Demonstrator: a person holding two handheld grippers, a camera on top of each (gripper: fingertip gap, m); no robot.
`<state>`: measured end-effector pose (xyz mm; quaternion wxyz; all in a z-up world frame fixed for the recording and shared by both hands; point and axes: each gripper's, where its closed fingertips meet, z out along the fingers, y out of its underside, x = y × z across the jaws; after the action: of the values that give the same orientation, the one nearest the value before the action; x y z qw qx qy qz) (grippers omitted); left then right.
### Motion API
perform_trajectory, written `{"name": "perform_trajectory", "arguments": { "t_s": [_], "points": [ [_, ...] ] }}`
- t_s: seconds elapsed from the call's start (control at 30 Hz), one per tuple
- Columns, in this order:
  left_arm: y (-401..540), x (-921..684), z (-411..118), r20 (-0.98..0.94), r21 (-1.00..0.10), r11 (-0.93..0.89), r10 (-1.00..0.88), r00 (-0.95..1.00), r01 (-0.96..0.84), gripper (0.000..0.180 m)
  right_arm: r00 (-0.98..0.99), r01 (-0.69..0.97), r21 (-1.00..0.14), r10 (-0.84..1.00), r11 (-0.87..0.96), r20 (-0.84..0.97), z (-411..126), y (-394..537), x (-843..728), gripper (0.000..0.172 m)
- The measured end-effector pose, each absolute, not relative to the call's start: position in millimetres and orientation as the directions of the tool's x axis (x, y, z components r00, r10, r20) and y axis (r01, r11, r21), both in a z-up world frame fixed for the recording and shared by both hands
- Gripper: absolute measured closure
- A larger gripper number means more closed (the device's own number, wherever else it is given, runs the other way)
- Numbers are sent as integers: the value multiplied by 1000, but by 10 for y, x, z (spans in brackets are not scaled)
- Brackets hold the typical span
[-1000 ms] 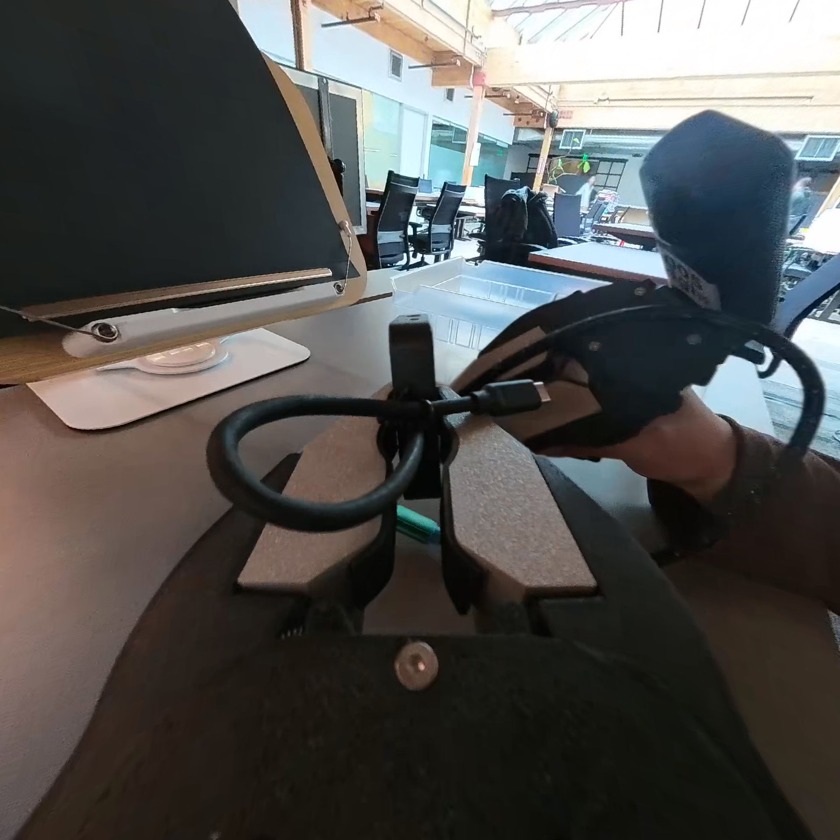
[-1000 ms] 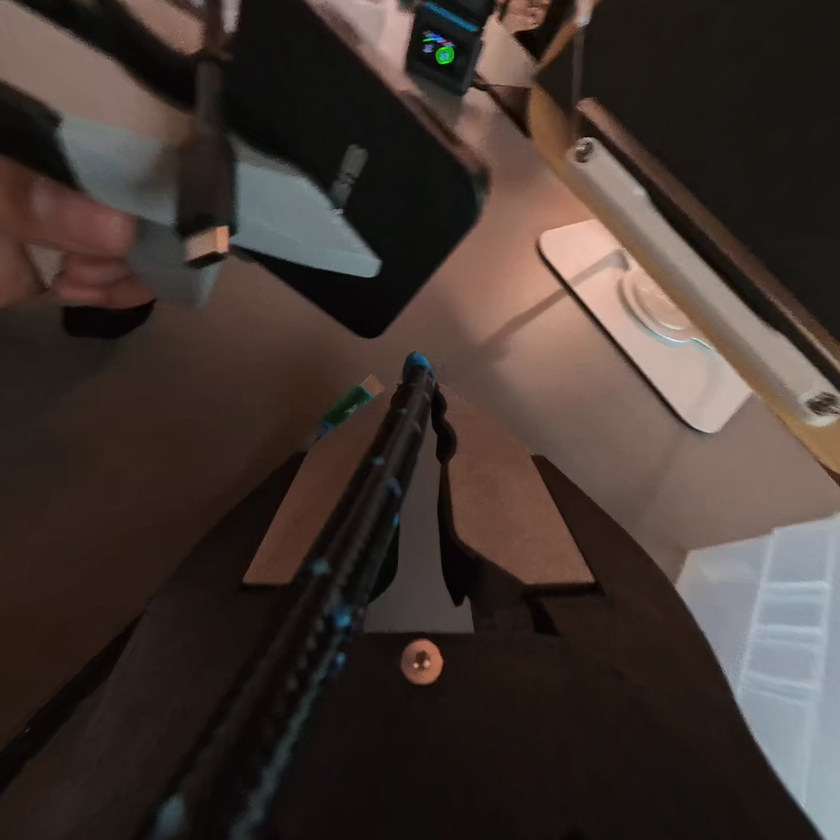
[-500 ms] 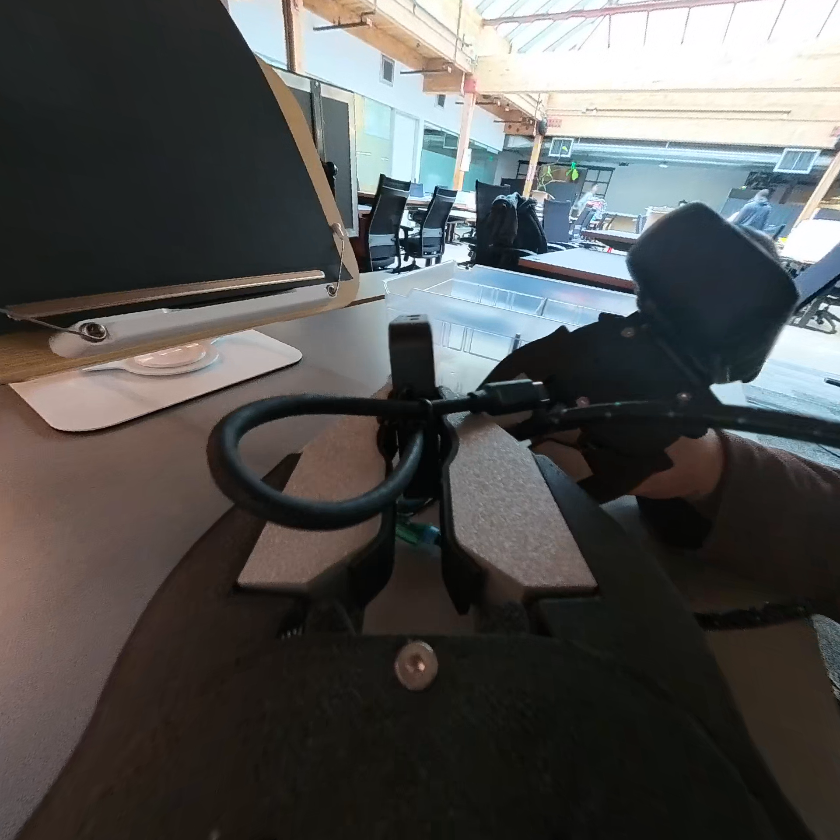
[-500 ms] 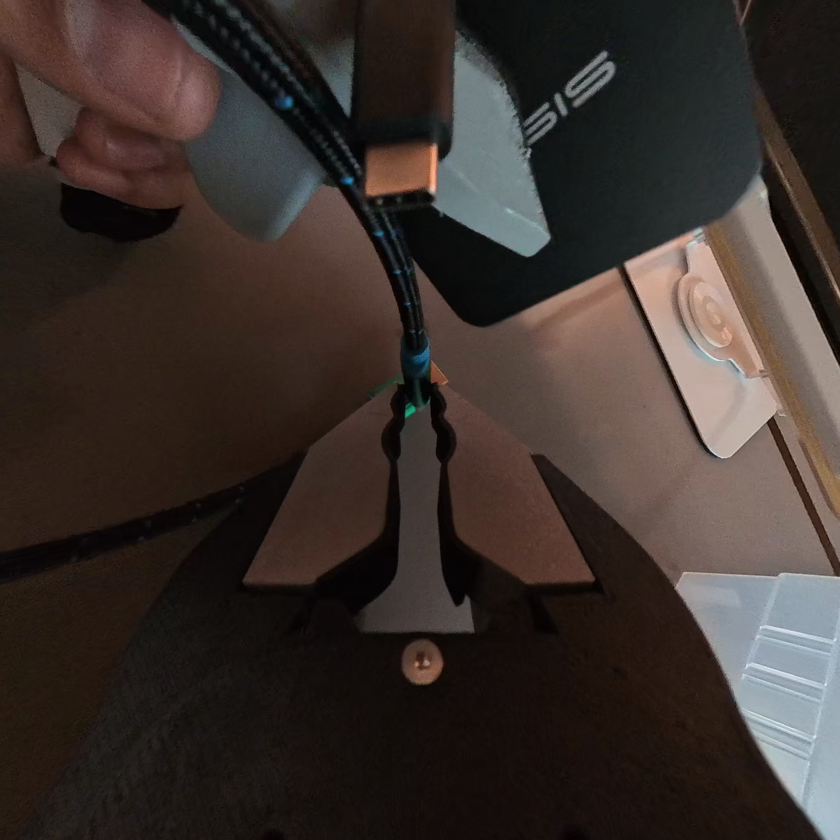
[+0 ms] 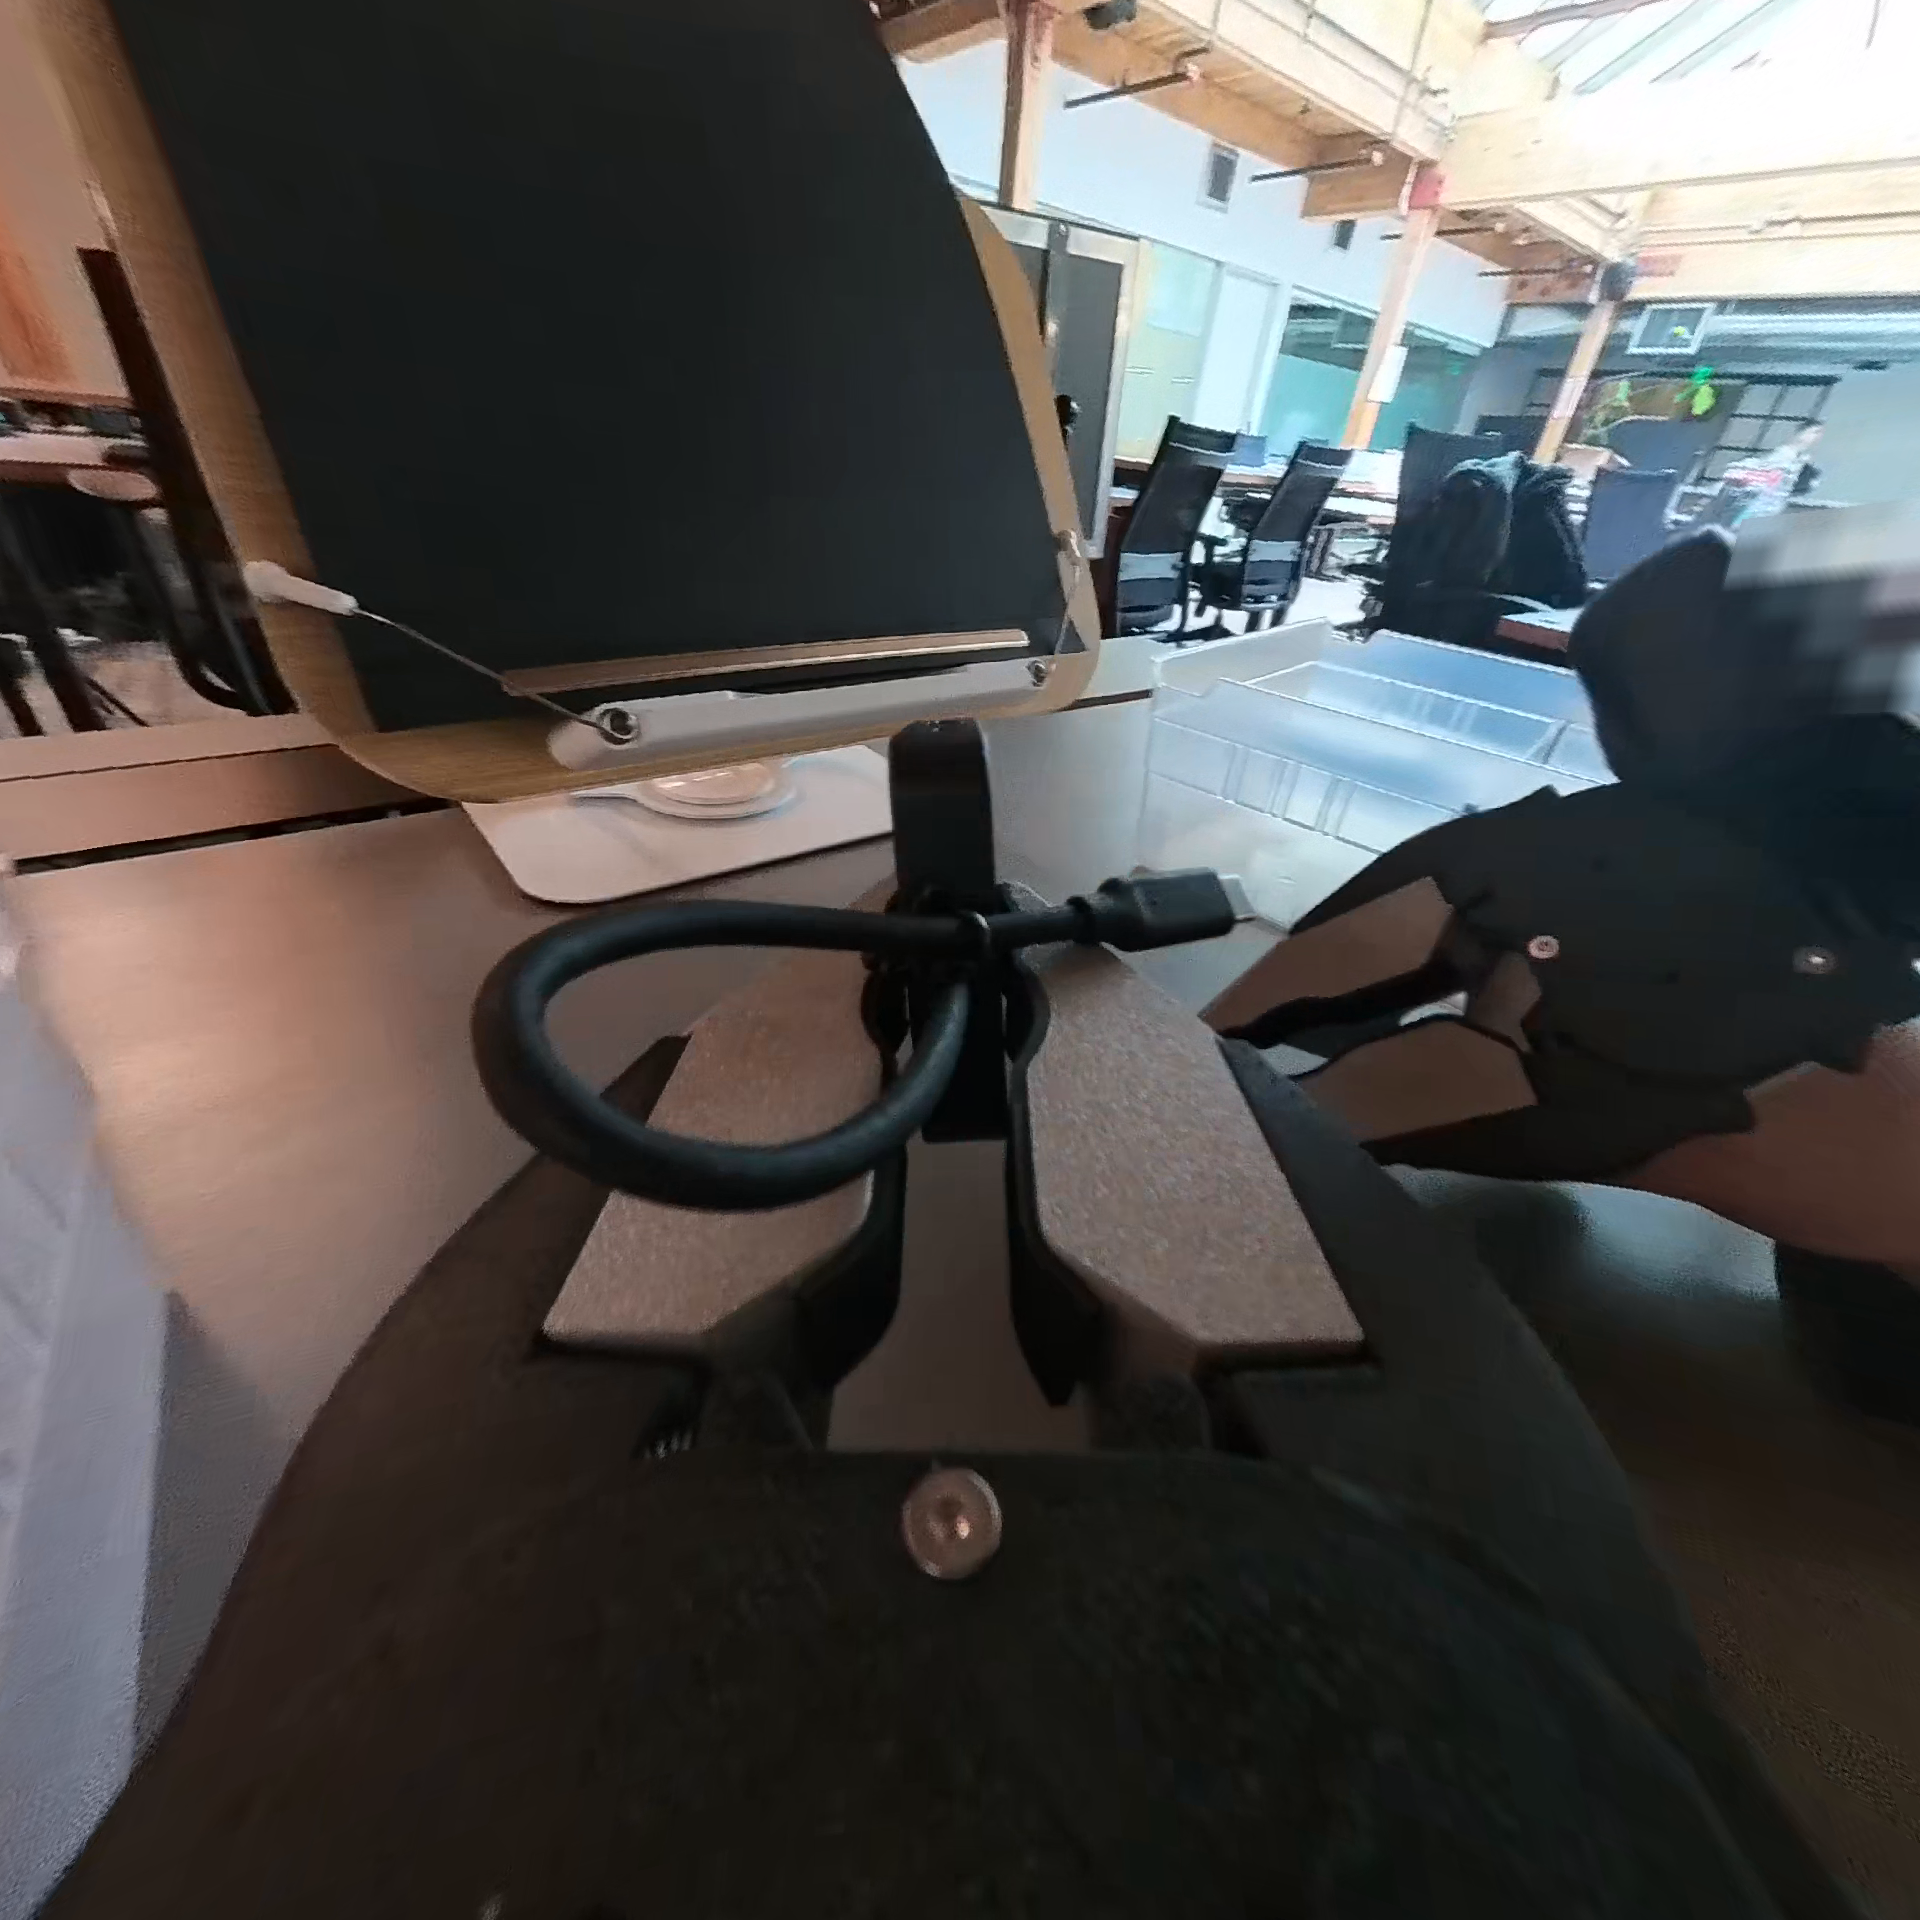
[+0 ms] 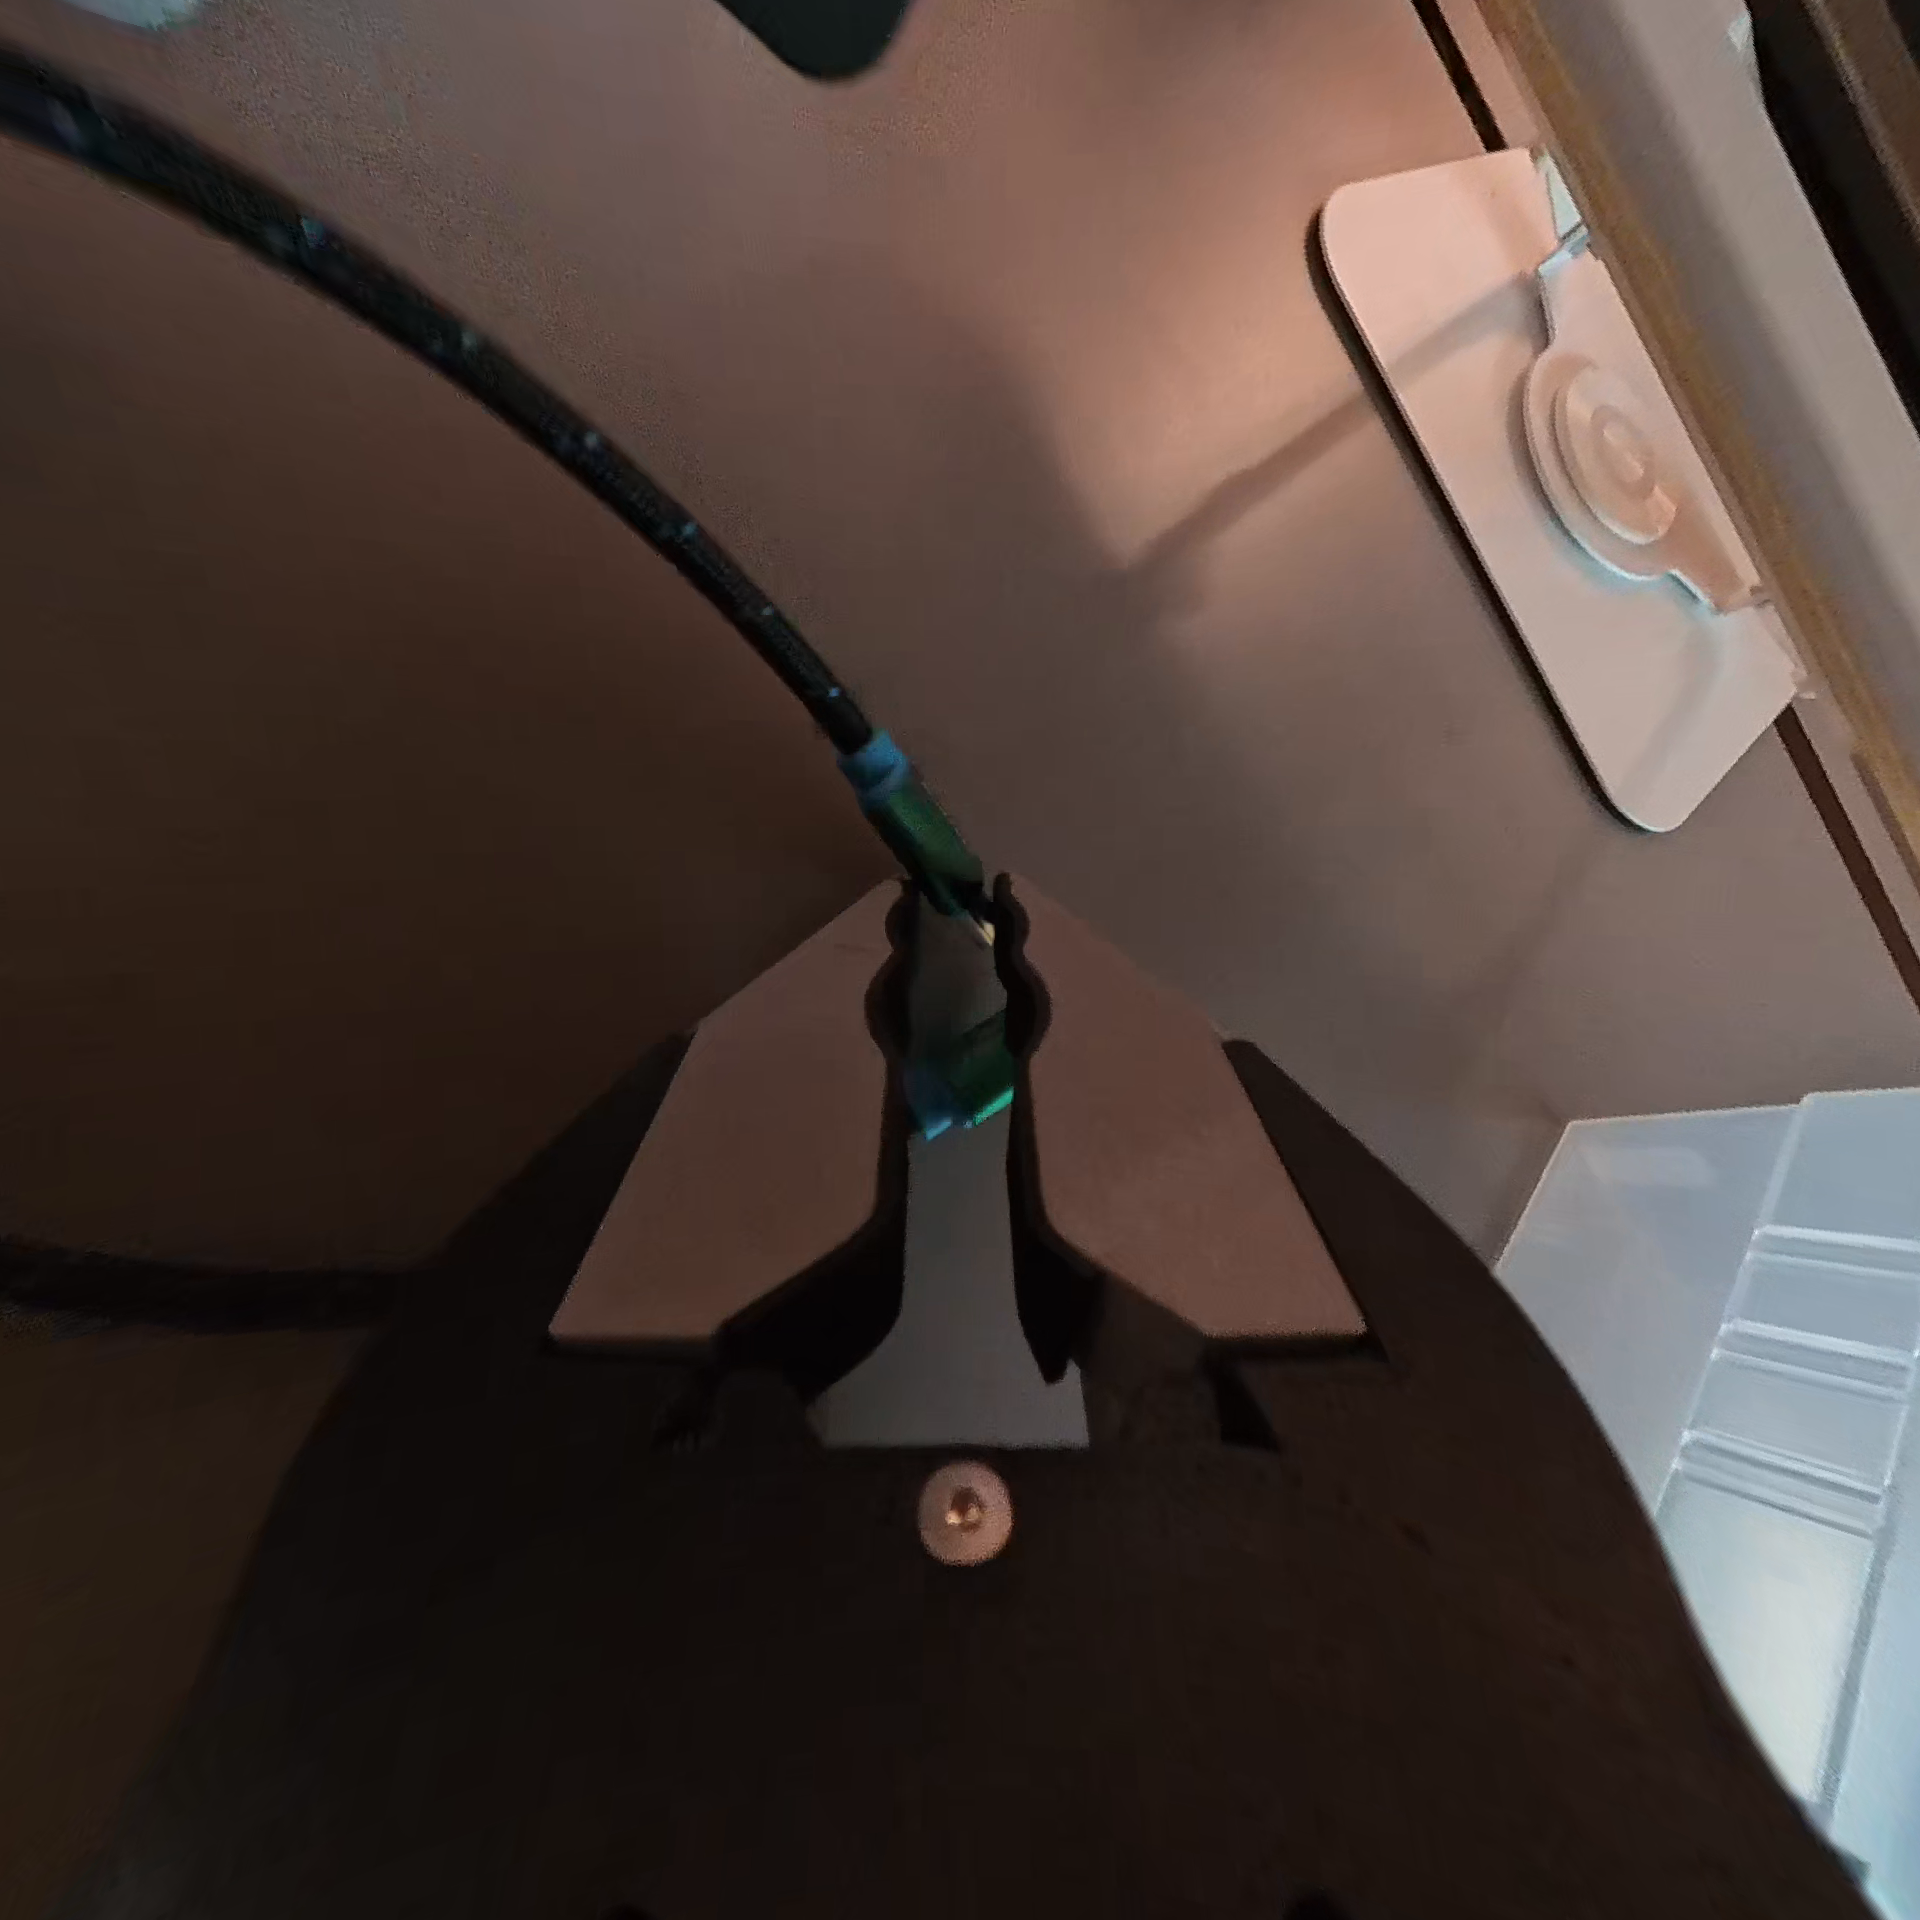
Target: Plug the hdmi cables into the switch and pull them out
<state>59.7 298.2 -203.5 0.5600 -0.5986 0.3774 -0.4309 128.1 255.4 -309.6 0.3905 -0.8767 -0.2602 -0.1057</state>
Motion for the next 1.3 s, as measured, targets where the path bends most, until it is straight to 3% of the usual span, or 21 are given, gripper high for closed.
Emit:
{"name": "perform_trajectory", "arguments": {
  "t_s": [0.63,0.93,1.17,1.23,1.3],
  "points": [
    [2909,682,-2128,130,-991,-137,-951,280,-7,169,952,305,-742,200,-597,231,-2954,2594,1524,155],
    [2899,694,-2135,126,-991,-135,-953,274,-13,169,985,167,-870,106,-464,133,-2609,2641,1608,127],
    [2908,686,-2126,123,-991,-130,-951,282,-6,169,993,57,-863,-64,-502,103,-2654,2479,1783,98],
    [2911,687,-2121,123,-992,-129,-951,282,-3,169,999,-10,-850,-43,-527,15,-2717,2319,1598,90],
    [2916,698,-2115,128,-991,-133,-952,279,-1,169,999,30,-836,-21,-548,50,-2663,2162,1497,92]
  ]
}}
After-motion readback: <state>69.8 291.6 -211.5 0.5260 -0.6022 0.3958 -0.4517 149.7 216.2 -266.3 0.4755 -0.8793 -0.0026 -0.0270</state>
